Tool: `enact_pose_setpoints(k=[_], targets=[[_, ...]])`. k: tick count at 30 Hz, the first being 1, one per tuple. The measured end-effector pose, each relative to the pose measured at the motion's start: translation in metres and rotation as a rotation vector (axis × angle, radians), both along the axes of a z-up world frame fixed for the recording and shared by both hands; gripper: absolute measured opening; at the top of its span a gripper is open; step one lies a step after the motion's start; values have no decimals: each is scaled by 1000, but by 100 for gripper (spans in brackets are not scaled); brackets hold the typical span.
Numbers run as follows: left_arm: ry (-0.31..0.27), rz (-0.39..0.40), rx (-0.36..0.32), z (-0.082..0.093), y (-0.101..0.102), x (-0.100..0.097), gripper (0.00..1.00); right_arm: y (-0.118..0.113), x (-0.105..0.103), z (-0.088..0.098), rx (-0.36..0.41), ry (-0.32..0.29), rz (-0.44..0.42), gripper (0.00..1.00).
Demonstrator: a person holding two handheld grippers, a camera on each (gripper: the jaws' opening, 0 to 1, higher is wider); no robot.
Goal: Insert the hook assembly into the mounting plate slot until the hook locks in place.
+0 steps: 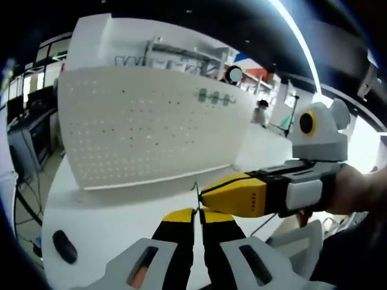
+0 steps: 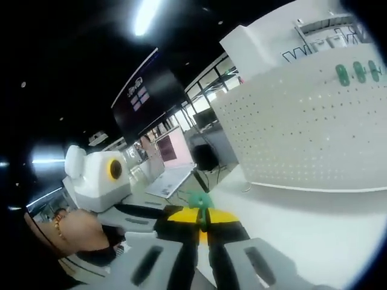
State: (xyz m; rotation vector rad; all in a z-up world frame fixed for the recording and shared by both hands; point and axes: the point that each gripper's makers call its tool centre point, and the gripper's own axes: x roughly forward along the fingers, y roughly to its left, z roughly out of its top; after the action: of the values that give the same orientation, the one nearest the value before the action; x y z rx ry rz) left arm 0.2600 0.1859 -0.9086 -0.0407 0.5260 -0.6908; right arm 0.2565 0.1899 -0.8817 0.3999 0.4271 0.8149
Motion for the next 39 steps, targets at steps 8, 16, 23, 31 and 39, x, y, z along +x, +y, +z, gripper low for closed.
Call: enact_pose_setpoints(k=[8,16,23,31,39], targets=[[-10,-7,-20,-2,-2,-3,6,-3,-1,-1,11,5,-4,1],[19,-25,-70,-3,-13,-9,32,-6,1,3,13,-19,7,1],[37,-36,-91,-2,-23,-14,65,-16,4,3,21,-26,-14,1],[16,-24,-57,-5,-18,-11,83,-23,7,4,32,-21,-28,1],[-29,-52,-107,5,-27,-13,94,-33,14,3,11,-39,-45,1]])
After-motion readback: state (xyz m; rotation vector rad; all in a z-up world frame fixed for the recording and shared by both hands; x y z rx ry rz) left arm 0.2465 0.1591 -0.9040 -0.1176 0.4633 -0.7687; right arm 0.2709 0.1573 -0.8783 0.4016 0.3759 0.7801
